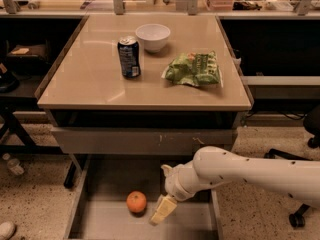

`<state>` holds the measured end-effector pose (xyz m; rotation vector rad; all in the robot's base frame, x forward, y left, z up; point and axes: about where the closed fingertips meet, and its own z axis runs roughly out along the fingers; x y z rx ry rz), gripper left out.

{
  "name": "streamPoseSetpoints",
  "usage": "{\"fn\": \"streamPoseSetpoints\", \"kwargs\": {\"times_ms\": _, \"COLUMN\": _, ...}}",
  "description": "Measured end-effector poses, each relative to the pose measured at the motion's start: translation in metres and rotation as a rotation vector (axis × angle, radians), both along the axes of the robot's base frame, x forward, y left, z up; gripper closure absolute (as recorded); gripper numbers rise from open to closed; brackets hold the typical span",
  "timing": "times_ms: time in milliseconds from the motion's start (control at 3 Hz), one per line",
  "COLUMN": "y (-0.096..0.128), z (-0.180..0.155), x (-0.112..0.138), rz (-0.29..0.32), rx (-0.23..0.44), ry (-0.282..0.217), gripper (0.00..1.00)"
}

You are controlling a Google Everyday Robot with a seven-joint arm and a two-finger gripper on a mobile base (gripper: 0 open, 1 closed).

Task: Pick orange from middle drawer and place on counter

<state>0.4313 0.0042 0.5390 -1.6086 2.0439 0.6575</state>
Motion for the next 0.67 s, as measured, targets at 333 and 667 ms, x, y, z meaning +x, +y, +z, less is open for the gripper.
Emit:
{"fn": "streamPoseSetpoints", "kwargs": {"times_ms": 333, "y": 0.0259, "z": -0.0244, "x": 0.0134, "rz": -0.005, "rx": 0.062, "ry": -0.009, "gripper": 0.00}}
{"fn": "streamPoseSetpoints", "kwargs": {"times_ms": 667, "y": 0.0322, "z": -0.0338, "x": 0.0145, "rz": -0.008, "rx": 0.079, "ry": -0.002, "gripper": 0.00}}
